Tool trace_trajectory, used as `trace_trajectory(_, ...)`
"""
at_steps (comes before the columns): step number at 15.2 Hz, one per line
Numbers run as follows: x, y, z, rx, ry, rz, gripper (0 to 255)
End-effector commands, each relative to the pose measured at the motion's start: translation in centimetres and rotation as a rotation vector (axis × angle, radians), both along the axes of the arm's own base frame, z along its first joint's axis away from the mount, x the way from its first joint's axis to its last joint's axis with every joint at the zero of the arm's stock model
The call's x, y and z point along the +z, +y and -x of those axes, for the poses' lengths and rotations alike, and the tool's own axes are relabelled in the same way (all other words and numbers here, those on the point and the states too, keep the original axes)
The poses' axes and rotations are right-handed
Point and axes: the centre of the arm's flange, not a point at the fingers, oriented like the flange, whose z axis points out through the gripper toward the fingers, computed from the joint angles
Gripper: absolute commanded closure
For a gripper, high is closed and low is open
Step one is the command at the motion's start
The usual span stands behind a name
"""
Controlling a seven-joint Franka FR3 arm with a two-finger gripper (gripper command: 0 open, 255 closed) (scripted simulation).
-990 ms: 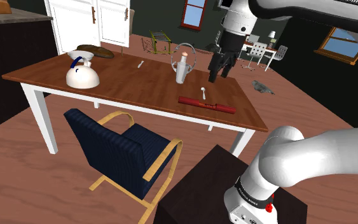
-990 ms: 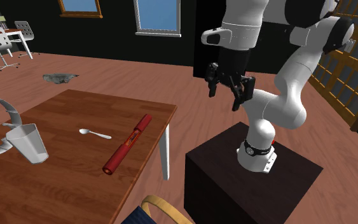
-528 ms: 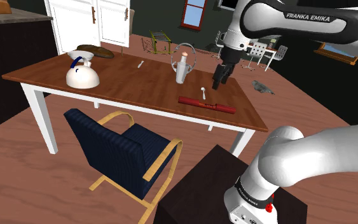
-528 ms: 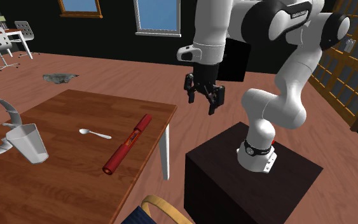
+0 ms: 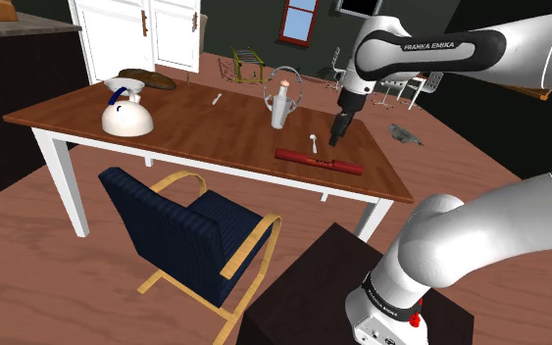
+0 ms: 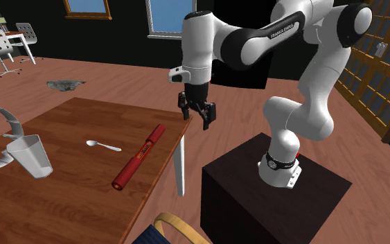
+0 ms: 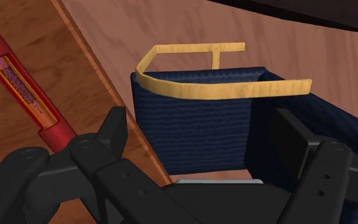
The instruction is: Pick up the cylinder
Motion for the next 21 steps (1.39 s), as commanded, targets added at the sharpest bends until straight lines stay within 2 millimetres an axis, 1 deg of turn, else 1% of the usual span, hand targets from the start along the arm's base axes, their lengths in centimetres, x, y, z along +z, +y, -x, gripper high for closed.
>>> trace_trajectory(1, -1.4, -2.0, -0.7, 0.032, 0.004, -0.002, 0)
trace_trajectory(11, -9.0, -12.0, -5.7, 0.179, 0.029, -0.017, 0)
trace_trajectory(21, -16.9, -21.1, -11.8, 0.326, 0.053, -0.033, 0)
